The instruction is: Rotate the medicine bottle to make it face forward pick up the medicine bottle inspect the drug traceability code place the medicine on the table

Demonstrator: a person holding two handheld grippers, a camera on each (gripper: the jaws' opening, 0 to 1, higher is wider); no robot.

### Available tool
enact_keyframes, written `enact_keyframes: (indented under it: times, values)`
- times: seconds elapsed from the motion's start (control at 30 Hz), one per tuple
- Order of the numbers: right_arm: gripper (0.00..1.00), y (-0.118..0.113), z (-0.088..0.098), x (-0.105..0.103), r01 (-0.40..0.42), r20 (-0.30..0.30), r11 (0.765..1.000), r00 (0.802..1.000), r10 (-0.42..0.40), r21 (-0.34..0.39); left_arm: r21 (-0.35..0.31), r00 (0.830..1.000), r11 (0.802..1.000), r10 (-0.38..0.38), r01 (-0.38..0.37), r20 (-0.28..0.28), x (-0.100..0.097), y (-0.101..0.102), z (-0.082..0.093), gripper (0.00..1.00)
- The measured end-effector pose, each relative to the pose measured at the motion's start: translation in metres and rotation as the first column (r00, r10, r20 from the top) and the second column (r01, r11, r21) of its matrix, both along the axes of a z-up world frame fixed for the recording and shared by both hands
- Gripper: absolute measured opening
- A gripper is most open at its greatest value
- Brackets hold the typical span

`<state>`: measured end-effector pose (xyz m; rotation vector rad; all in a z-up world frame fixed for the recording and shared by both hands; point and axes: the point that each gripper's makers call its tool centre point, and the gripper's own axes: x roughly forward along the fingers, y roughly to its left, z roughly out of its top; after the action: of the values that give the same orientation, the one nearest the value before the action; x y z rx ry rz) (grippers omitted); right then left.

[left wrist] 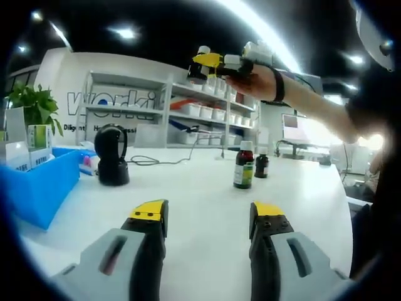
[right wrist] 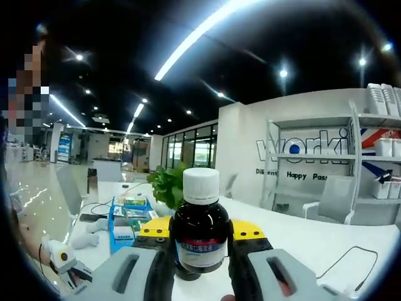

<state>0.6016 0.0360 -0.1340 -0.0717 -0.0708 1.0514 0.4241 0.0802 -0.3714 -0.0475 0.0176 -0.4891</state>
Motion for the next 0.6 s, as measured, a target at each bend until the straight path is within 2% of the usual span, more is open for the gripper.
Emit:
enact_keyframes:
  times: [0.37, 0.6]
  values:
    - [0.27, 0.038, -0.015, 0.027, -0.021, -0.031, 0.999, 0.999, 0.020, -0.043, 0.000, 1.000, 1.000, -0.002, 0.002, 0.000, 0.000, 0.001, 0.000, 0.43]
    - [0.27, 0.056, -0.038, 0.035, -0.033, -0.078, 0.999, 0.996, 0.032, -0.023, 0.001, 1.000, 1.000, 0.000, 0.000, 0.000, 0.000, 0.001, 0.000, 0.43]
